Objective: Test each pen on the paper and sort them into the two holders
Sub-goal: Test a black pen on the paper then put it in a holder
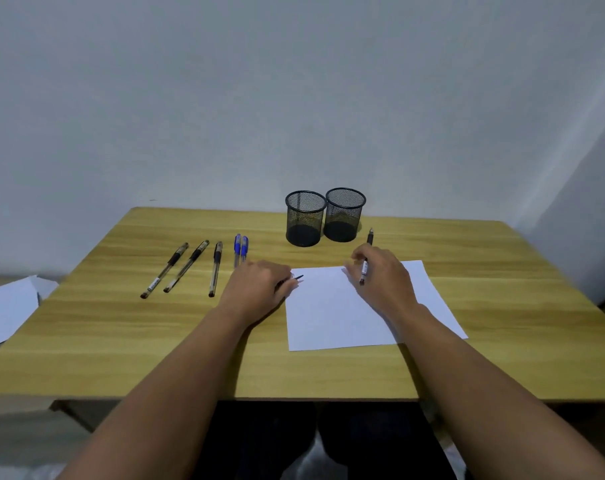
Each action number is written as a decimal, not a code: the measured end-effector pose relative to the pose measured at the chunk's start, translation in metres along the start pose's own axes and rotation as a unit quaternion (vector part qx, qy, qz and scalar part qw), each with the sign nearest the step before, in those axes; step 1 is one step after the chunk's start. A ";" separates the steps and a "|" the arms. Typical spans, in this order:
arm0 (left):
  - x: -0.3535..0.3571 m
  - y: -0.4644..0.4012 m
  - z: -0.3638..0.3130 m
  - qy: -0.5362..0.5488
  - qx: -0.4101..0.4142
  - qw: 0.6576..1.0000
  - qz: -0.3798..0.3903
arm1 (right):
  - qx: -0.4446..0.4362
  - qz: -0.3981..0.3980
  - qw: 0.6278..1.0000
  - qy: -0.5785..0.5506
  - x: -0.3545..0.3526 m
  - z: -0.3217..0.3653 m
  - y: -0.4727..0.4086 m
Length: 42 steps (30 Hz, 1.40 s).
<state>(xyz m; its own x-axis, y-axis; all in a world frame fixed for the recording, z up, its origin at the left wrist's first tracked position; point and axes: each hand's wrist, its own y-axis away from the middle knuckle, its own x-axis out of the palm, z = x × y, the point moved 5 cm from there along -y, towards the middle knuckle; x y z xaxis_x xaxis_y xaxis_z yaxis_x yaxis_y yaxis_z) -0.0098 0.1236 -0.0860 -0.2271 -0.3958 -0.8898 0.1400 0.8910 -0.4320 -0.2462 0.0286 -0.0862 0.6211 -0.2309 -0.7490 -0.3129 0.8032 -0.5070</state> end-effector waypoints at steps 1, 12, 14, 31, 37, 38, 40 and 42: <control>0.002 0.001 0.001 0.004 -0.001 1.000 -0.003 | 0.027 -0.027 0.998 -0.054 -0.004 0.005 -0.003; 0.004 0.004 0.006 0.025 -0.015 0.999 -0.036 | 0.248 0.019 0.823 -0.511 0.050 0.070 -0.026; 0.004 0.004 0.007 0.003 -0.033 0.999 -0.037 | 0.254 0.017 0.820 -0.513 0.059 0.066 -0.020; -0.008 0.007 0.000 -0.096 -0.090 0.991 -0.016 | 0.256 0.007 0.826 -0.502 0.070 0.056 -0.021; 0.000 0.019 0.006 -0.067 -0.127 0.985 0.095 | 0.260 0.006 0.830 -0.493 0.069 0.058 -0.021; 0.000 0.018 0.007 -0.068 -0.124 0.985 0.100 | 0.264 0.010 0.831 -0.489 0.071 0.058 -0.021; -0.001 0.017 0.010 -0.073 -0.118 0.985 0.102 | 0.267 0.013 0.825 -0.499 0.071 0.061 -0.023; 0.000 0.017 0.011 -0.066 -0.118 0.986 0.095 | 0.261 0.001 0.826 -0.499 0.068 0.065 -0.029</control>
<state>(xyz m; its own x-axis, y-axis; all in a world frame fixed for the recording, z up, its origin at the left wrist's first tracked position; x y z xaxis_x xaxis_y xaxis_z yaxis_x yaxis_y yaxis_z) 0.0034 0.1365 -0.0953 -0.0893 -0.2293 -0.9693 -0.0630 0.9725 -0.2242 -0.1482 0.0257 -0.0949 0.9856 0.1296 0.1082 -0.1240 0.9906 -0.0569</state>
